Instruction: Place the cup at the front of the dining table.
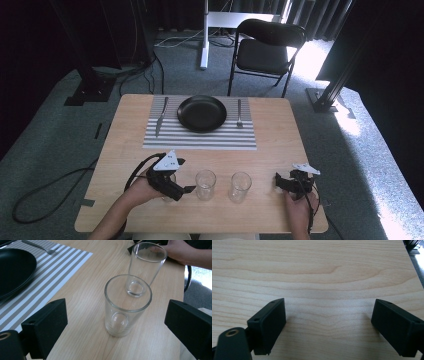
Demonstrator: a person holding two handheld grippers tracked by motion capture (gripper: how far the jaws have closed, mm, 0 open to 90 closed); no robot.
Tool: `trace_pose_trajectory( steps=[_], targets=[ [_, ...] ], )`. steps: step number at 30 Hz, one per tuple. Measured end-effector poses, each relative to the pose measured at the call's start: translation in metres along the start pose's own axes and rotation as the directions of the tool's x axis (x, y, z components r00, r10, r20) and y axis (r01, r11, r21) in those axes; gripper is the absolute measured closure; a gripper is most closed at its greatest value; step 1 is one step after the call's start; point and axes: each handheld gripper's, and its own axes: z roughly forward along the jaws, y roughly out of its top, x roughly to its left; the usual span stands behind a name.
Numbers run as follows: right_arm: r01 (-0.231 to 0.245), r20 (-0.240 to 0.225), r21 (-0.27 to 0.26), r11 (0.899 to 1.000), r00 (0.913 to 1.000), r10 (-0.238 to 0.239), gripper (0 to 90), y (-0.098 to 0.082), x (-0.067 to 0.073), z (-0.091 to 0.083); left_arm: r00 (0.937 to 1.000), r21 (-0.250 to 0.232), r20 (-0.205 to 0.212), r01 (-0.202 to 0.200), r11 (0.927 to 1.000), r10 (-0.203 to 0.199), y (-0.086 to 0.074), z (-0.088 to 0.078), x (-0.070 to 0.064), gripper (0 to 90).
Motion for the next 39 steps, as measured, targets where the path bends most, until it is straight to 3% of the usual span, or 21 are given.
trace_pose_trajectory(
  steps=[23, 39],
  targets=[
    [-0.001, 0.000, 0.000, 1.000, 1.0000, 0.001, 11.8, 0.000, 0.000, 0.000, 0.9975, 0.004, 0.063, -0.033, 0.9995, 0.032, 0.035, 0.036, -0.017, 5.0],
    [-0.001, -0.001, -0.002, 1.000, 1.0000, 0.001, 12.1, 0.000, 0.000, 0.000, 0.9904, 0.033, 0.113, -0.084, 0.9959, 0.080, 0.060, 0.064, -0.030, 5.0]
  ],
)
